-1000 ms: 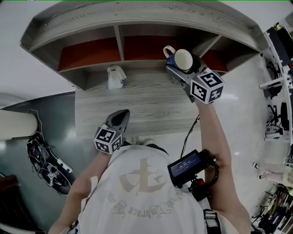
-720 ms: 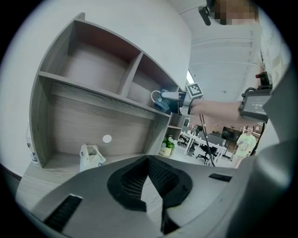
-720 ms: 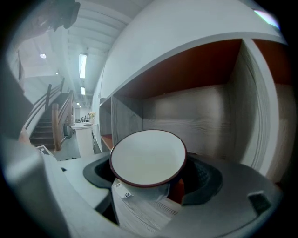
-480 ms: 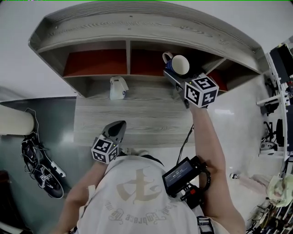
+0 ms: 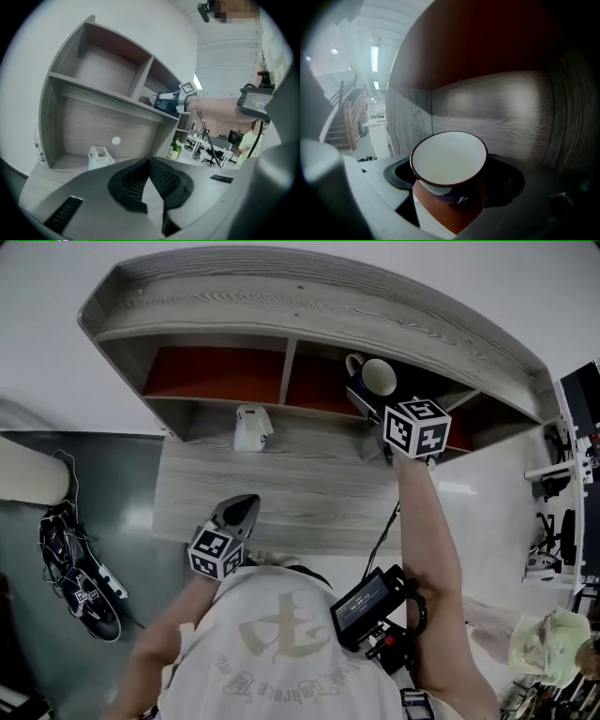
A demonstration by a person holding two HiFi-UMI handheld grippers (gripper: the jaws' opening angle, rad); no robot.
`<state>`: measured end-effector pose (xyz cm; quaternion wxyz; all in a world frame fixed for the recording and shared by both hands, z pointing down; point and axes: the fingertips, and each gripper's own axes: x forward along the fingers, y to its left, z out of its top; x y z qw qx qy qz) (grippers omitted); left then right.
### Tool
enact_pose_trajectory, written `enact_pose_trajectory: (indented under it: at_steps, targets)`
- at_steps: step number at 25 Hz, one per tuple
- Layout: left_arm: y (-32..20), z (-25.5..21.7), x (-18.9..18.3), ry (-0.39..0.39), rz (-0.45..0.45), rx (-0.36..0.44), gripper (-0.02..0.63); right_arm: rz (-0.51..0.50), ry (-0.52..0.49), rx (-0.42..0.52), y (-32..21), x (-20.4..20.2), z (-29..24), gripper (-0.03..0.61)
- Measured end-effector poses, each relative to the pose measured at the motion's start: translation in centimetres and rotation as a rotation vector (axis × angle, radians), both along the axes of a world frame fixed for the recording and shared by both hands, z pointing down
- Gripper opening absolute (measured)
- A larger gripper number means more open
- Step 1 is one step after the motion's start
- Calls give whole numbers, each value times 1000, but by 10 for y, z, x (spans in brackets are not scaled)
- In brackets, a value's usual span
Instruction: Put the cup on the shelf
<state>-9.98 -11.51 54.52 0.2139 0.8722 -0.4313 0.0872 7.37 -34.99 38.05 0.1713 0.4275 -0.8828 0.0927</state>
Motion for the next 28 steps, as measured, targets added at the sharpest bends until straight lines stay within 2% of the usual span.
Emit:
enact_pose_trajectory:
  at_steps: [21, 23, 28]
  targets:
    - [-1, 4, -7, -6, -10, -12, 2, 64, -61, 2, -18, -2, 3, 414]
    - [0, 4, -6, -6, -6, -11, 2, 82, -53, 5, -20, -1, 4, 454]
    - [2, 4, -3, -7, 4, -11, 2, 92, -68, 28, -17, 4, 1, 460]
